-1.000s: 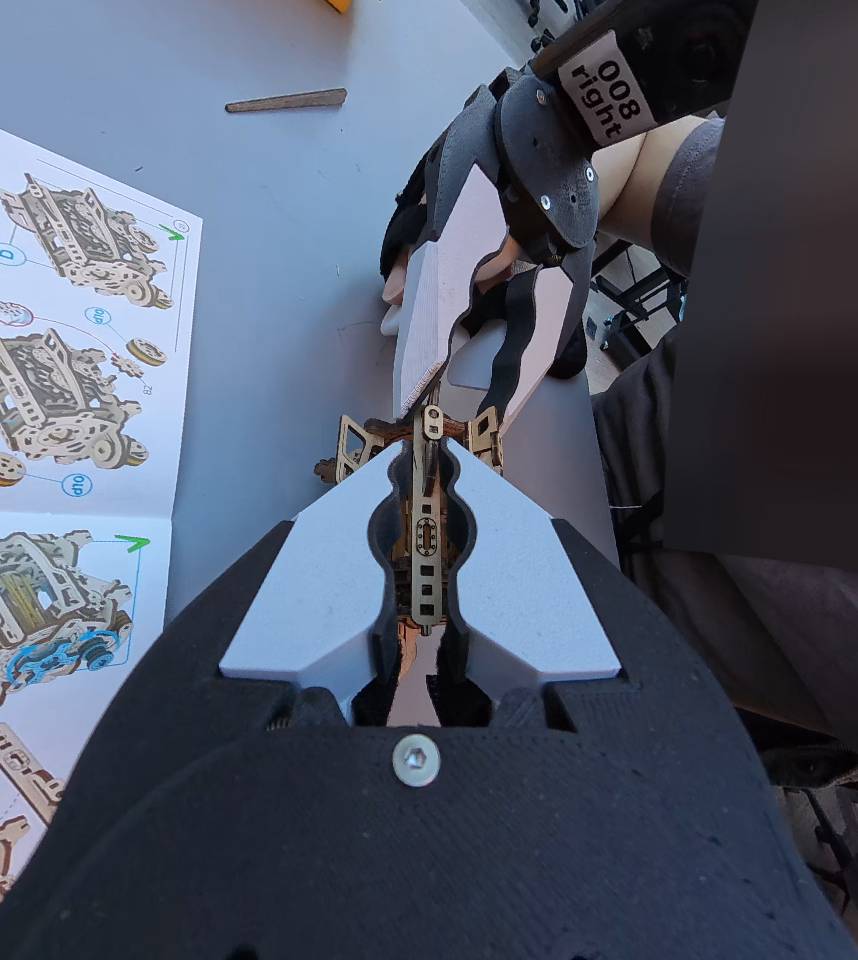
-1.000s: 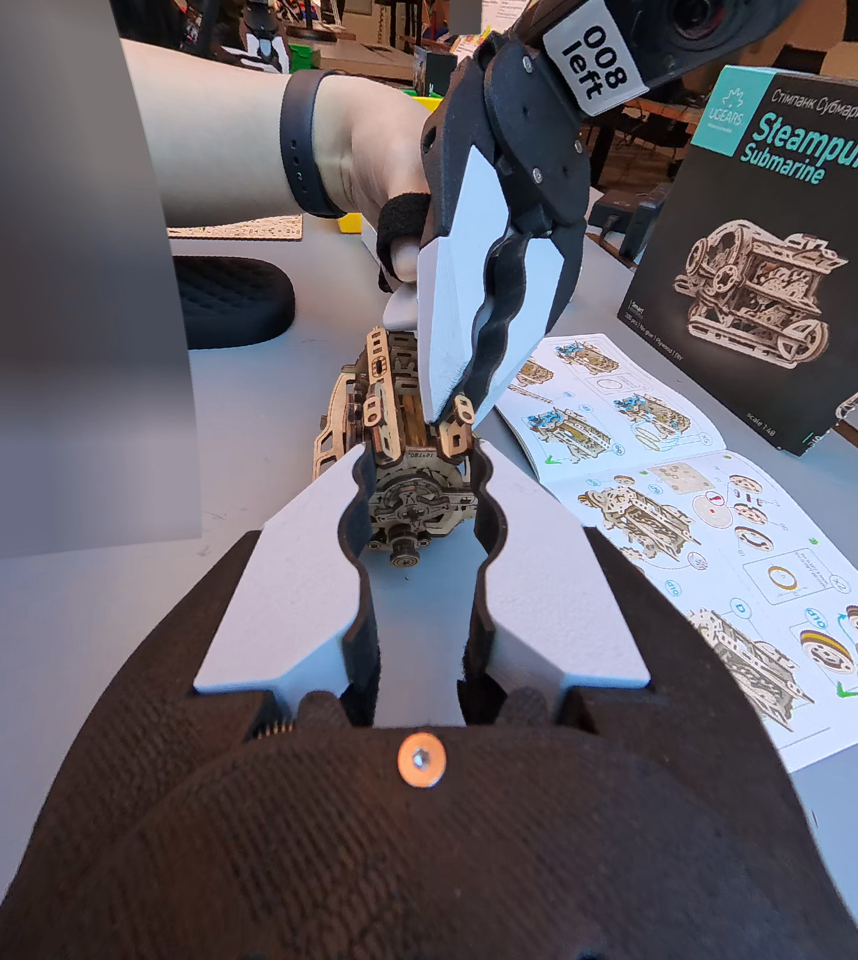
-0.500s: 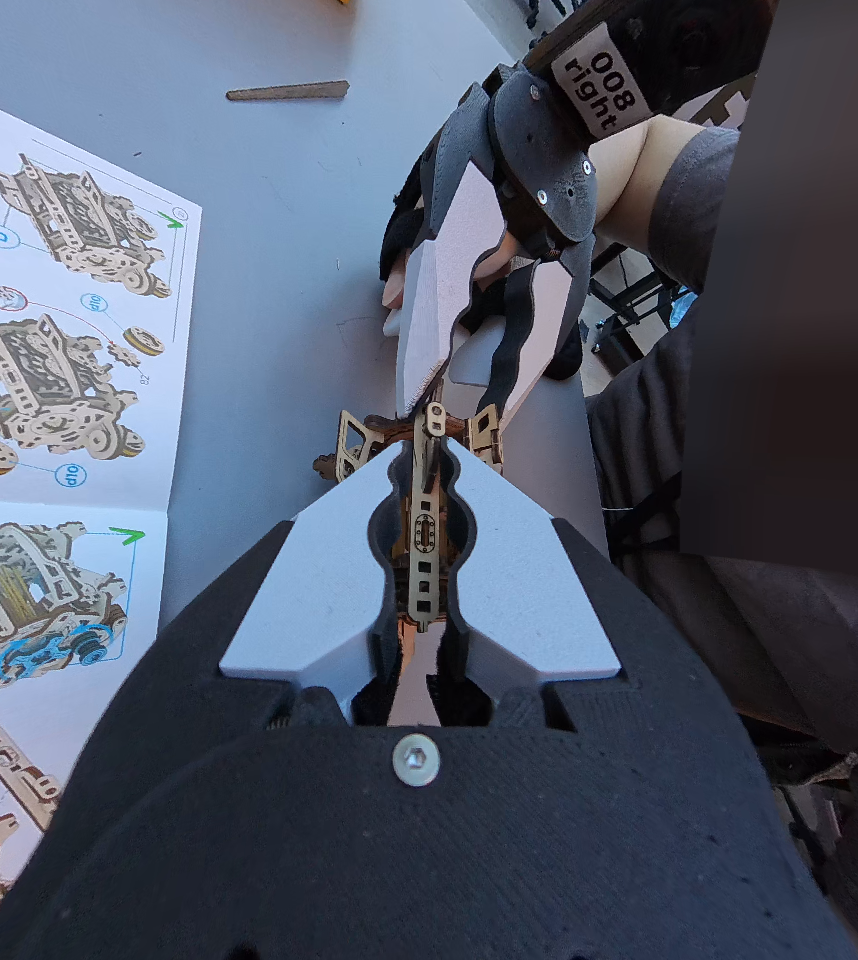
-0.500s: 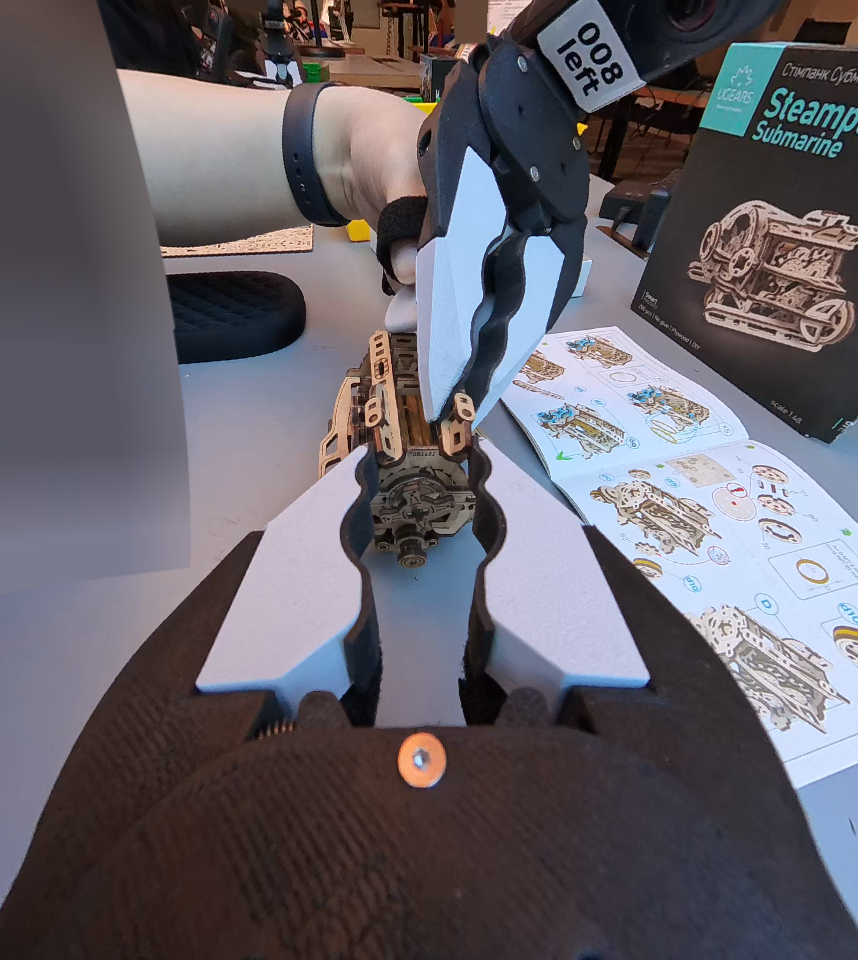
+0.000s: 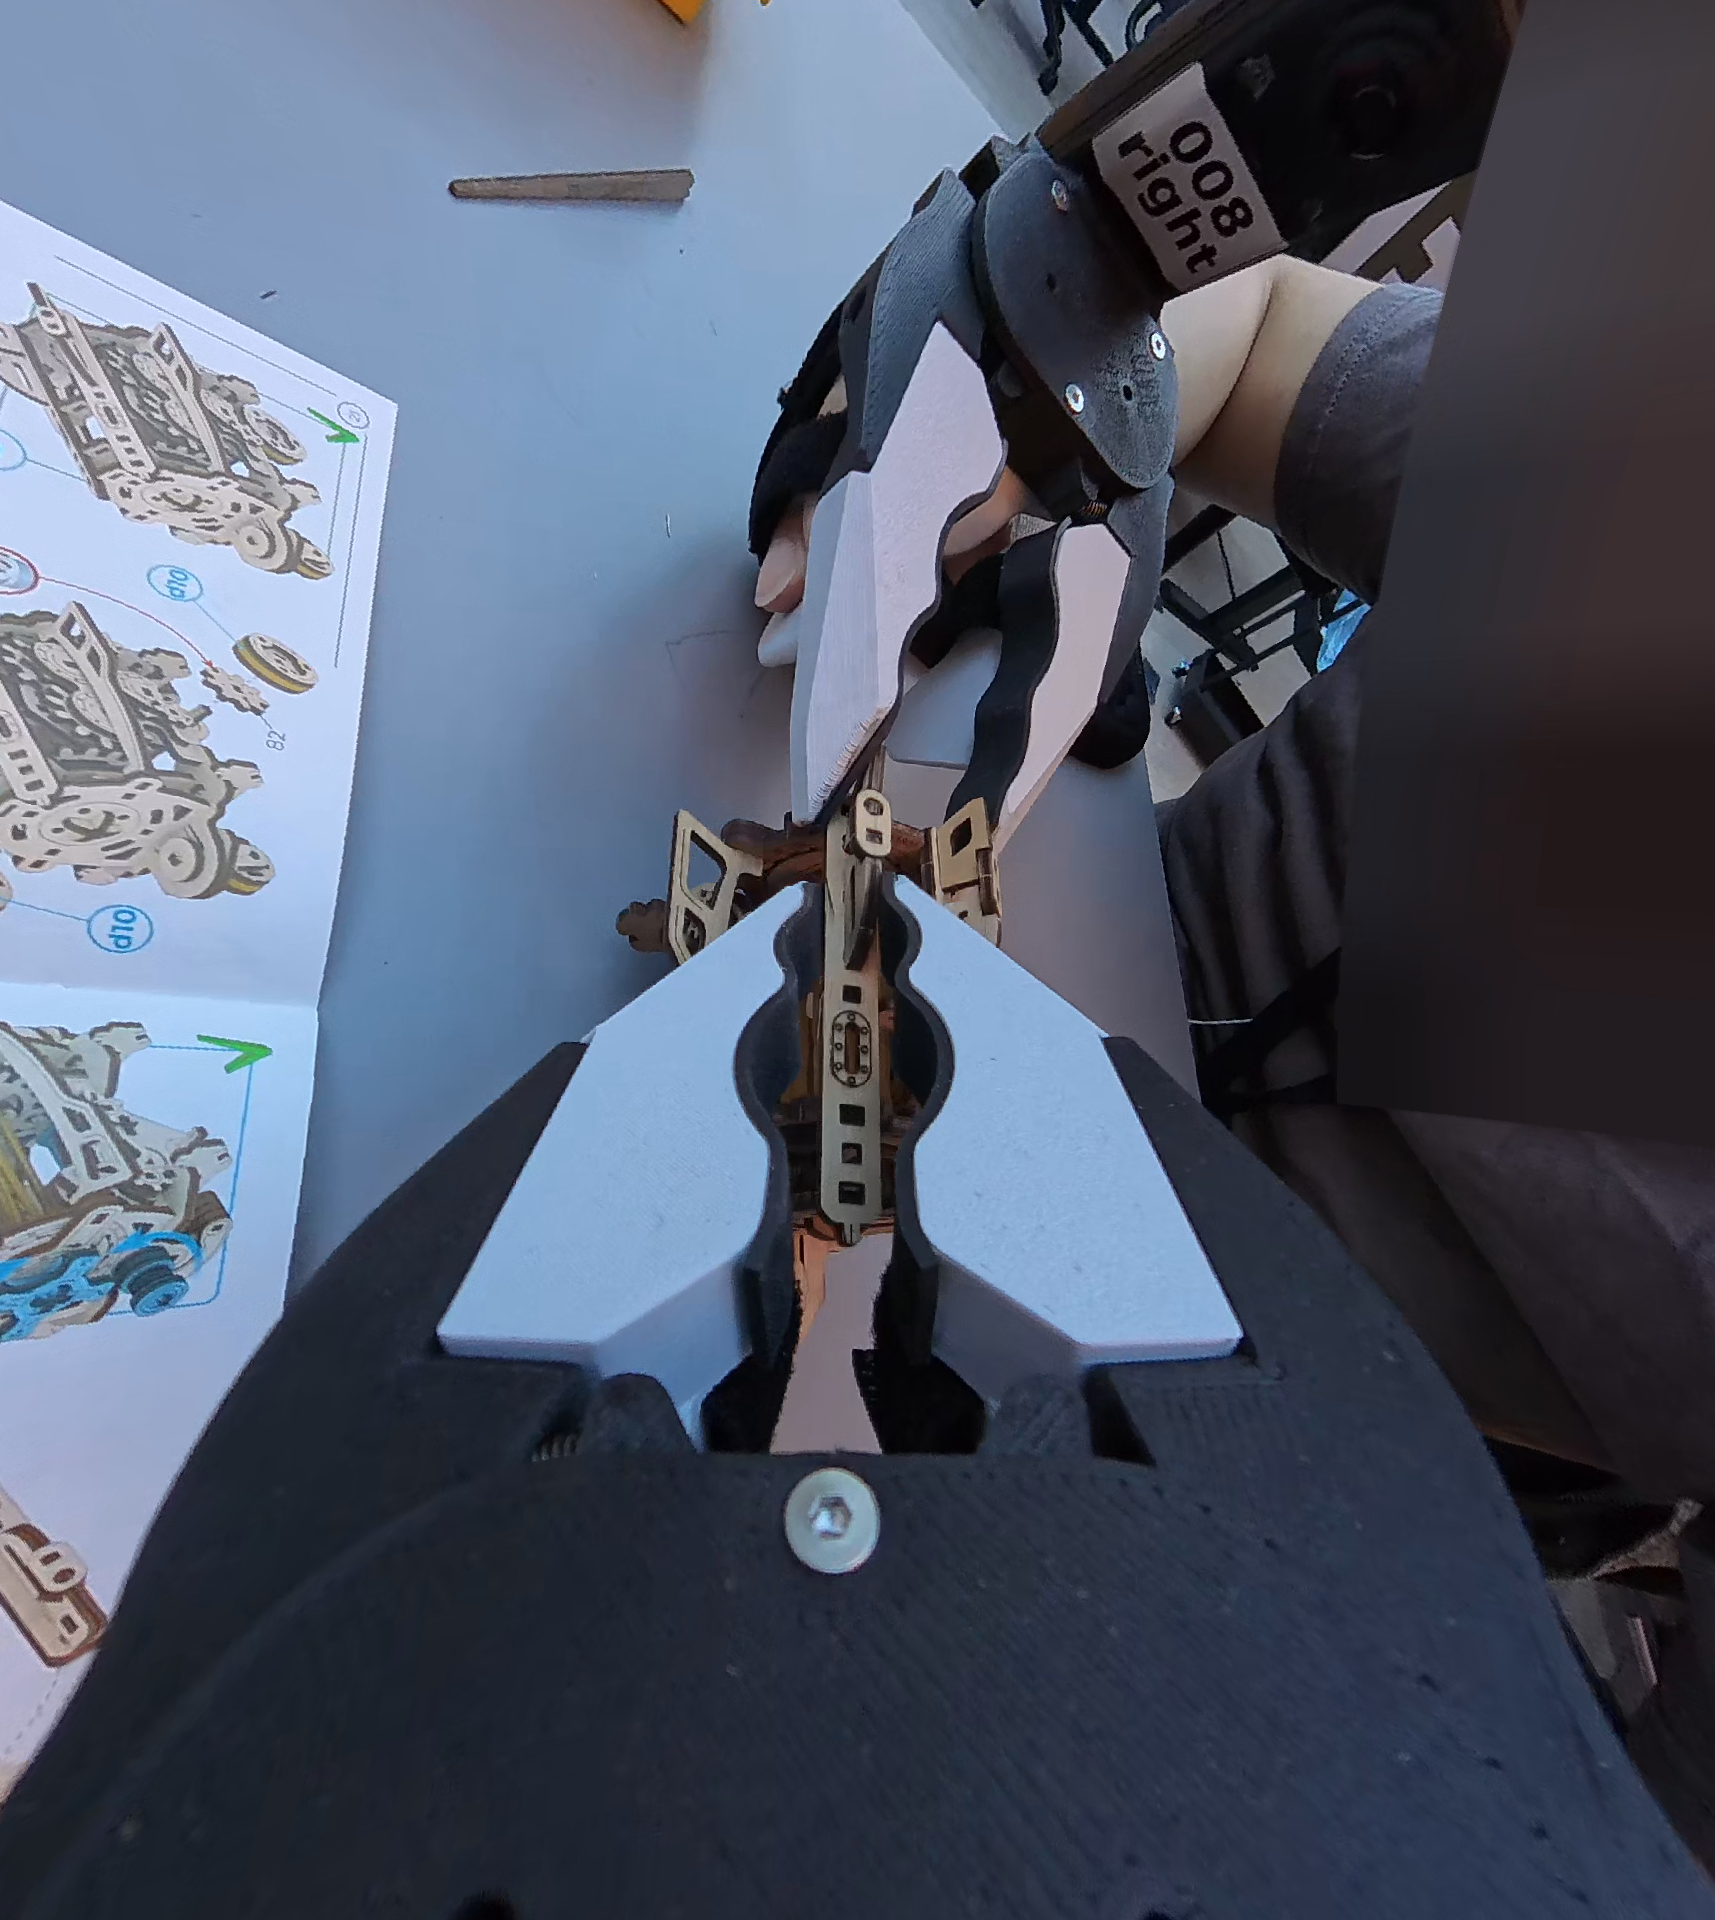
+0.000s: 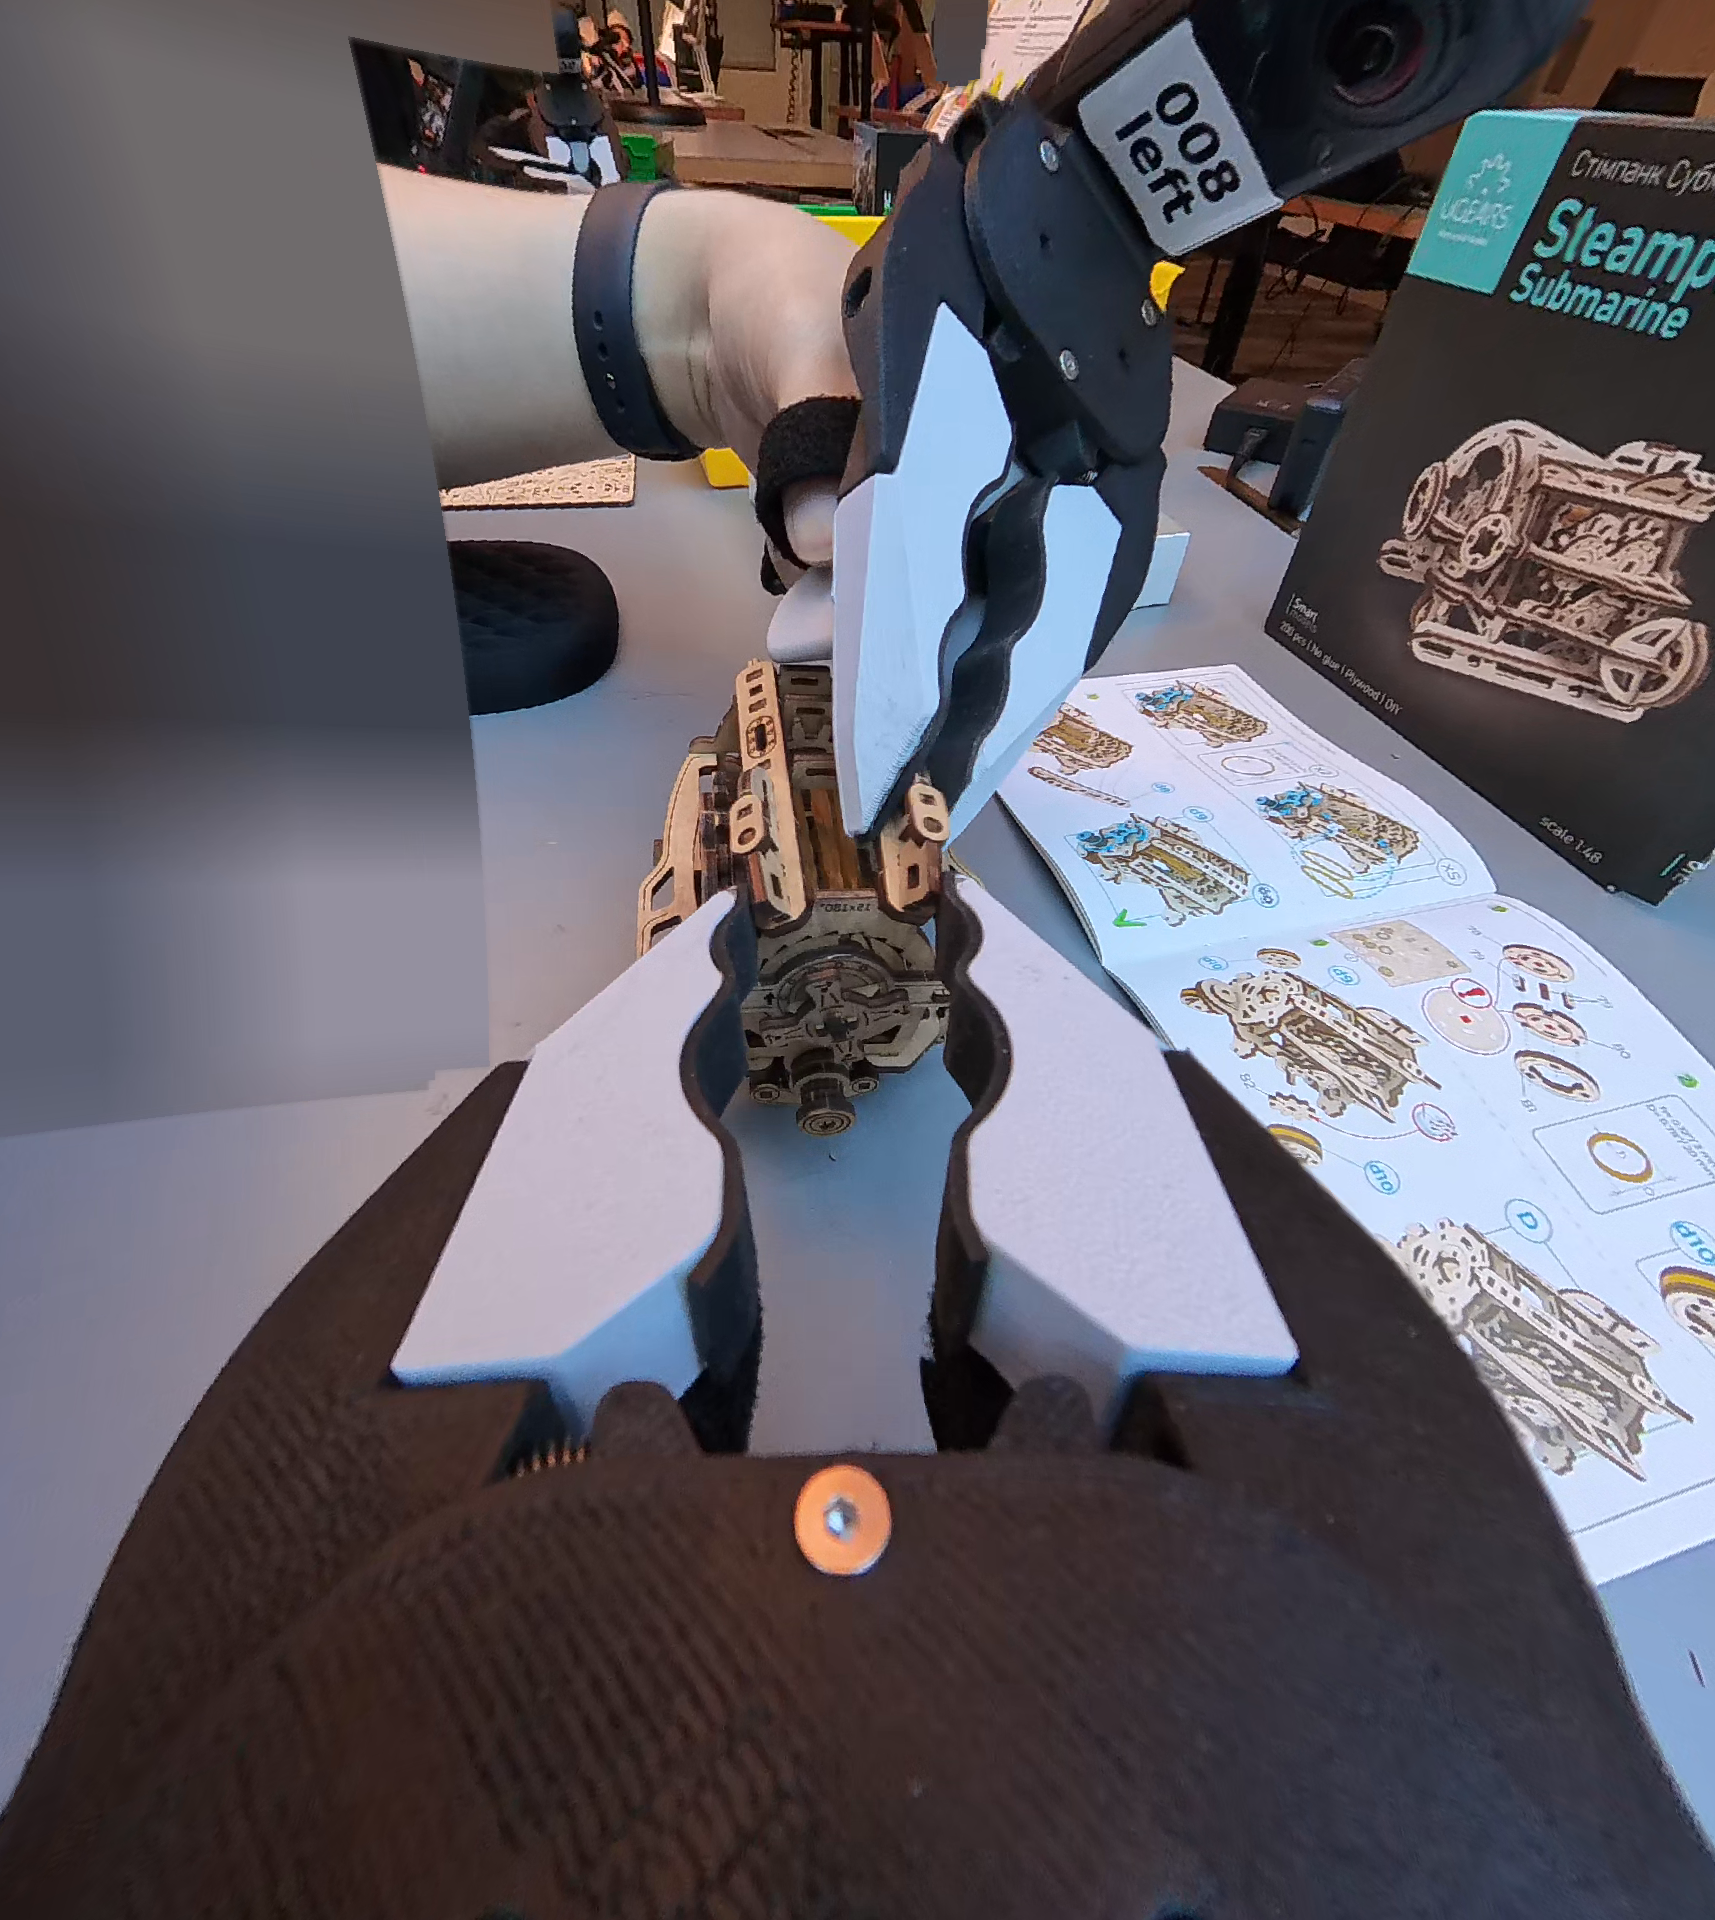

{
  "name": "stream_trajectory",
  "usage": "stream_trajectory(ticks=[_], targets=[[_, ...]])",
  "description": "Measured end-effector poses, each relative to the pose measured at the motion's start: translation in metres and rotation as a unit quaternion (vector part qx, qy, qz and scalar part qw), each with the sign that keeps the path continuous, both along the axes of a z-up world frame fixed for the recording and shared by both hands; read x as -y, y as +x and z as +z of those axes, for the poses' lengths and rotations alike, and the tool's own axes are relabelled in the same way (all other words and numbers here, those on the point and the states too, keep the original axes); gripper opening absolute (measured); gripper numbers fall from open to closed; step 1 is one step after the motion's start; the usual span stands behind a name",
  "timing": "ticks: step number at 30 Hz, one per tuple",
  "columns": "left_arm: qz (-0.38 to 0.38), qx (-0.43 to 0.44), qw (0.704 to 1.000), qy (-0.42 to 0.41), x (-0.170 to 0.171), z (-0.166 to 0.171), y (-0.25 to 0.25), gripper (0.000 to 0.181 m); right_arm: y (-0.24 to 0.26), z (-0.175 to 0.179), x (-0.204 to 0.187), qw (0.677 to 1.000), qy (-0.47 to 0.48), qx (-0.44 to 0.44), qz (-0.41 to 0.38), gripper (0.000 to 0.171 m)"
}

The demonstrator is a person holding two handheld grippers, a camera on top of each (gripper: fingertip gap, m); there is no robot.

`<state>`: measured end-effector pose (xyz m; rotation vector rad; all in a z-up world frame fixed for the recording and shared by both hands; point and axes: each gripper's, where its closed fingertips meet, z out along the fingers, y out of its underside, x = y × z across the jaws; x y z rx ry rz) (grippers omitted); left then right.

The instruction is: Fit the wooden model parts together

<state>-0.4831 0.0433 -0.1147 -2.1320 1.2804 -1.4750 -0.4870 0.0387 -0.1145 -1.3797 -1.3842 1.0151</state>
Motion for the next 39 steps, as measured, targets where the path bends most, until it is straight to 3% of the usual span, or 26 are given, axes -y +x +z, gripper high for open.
stream_trajectory(ticks=[12,20,39], targets=[[0.041,0.035,0.998,0.039,0.0,0.013,-0.018,0.013,0.001,0.0,0.0,1.0,0.009,0.001,0.001,0.033],[0.105,0.077,0.988,0.088,-0.004,0.021,-0.037,0.007,0.0,0.0,0.001,1.0,0.013,0.001,0.002,0.033],[0.097,0.061,0.978,0.173,0.006,0.01,-0.035,0.009,0.0,0.0,0.003,1.0,0.028,0.002,0.011,0.033]])
